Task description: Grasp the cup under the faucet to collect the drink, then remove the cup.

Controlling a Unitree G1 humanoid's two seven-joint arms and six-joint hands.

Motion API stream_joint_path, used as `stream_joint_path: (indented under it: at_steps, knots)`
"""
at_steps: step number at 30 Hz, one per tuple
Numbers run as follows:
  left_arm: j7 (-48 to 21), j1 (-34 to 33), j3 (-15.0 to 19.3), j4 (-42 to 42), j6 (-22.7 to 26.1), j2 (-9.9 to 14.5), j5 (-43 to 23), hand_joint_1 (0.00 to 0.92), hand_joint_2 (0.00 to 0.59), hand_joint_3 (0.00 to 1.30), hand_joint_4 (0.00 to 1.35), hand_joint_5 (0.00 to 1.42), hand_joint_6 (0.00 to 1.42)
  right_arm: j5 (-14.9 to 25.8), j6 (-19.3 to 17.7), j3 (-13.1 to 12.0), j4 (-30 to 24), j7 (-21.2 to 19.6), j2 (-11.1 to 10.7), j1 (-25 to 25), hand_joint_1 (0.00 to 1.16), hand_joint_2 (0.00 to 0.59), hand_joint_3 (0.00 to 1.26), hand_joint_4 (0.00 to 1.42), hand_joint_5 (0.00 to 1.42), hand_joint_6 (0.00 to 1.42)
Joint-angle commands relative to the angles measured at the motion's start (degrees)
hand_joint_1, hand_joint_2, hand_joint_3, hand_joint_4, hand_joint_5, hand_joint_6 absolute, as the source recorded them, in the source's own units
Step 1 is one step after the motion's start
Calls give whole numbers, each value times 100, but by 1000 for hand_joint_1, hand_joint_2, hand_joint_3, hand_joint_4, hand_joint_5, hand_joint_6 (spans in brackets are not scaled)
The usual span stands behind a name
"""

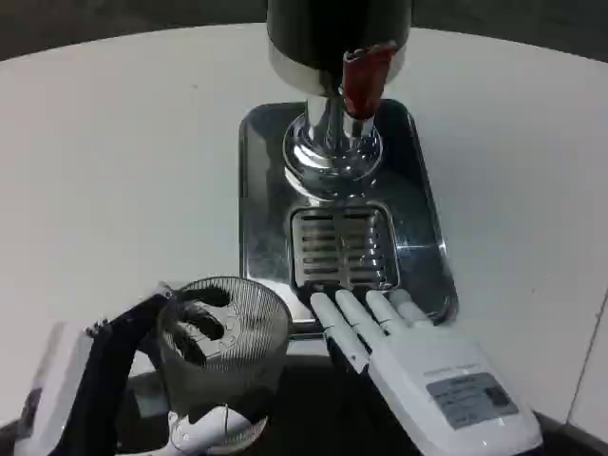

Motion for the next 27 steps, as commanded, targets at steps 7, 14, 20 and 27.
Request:
stream_joint_path:
  at_steps: [7, 14, 20, 27]
  knots:
    - [-20, 4, 26, -78, -128, -30, -125, 571, 241, 1018, 1102, 959, 933, 21, -36, 66, 5, 19, 116, 76, 606, 328, 0, 0, 0, 0]
    - [29, -201, 3, 38, -111, -64, -75, 571, 241, 1018, 1102, 959, 933, -14, 13, 30, -8, 9, 153, 133, 606, 328, 0, 0, 0, 0]
    - [101, -789, -22, 354, -36, -131, 14, 571, 241, 1018, 1102, 959, 933, -10, 114, -284, -272, 41, 196, 378, 606, 324, 0, 0, 0, 0]
    - [147, -1639, -140, 1026, 150, -215, 94, 570, 242, 1018, 1102, 959, 932, -10, 58, -617, -694, -5, 264, 937, 607, 322, 0, 0, 0, 0]
